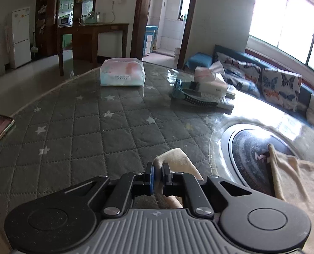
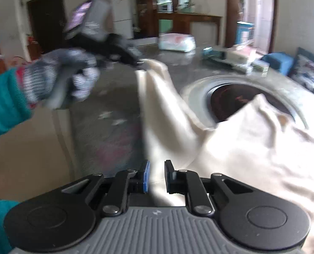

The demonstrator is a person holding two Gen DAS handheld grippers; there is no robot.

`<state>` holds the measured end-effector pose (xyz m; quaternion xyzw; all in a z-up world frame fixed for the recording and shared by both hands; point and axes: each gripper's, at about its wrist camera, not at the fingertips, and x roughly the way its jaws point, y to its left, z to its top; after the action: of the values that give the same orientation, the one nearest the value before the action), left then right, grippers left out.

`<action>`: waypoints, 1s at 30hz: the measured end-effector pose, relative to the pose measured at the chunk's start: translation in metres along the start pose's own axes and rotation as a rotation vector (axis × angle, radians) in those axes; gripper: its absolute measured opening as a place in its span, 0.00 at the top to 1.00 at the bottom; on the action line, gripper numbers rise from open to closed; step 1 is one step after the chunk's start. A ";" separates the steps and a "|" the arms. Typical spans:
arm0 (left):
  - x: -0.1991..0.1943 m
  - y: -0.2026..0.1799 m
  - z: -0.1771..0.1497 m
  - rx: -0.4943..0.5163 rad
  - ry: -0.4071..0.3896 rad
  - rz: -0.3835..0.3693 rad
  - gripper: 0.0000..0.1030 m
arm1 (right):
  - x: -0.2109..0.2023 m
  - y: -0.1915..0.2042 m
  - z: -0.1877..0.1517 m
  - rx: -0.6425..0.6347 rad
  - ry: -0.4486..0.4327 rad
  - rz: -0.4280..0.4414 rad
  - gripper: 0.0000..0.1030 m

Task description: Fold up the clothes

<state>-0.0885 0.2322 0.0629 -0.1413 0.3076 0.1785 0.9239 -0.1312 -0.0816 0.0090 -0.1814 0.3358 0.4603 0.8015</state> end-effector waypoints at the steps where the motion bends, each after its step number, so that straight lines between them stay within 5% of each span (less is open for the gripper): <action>1: -0.004 0.001 -0.001 -0.005 -0.011 -0.012 0.92 | 0.003 -0.003 0.002 0.010 -0.001 -0.018 0.87; 7: -0.038 -0.012 0.007 0.011 -0.090 -0.107 0.92 | 0.025 -0.004 0.005 -0.035 0.026 -0.063 0.83; 18: -0.107 -0.110 -0.006 0.153 -0.142 -0.434 0.92 | -0.040 -0.045 -0.015 0.097 -0.026 -0.232 0.79; 22: -0.114 -0.155 -0.024 0.212 -0.114 -0.568 0.92 | -0.068 -0.070 -0.033 0.195 -0.047 -0.322 0.79; 30: -0.091 -0.227 -0.083 0.333 0.074 -0.761 0.87 | -0.115 -0.109 -0.079 0.381 -0.067 -0.450 0.79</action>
<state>-0.1050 -0.0241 0.0896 -0.0999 0.2912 -0.2330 0.9225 -0.1071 -0.2555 0.0319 -0.0822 0.3410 0.2055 0.9136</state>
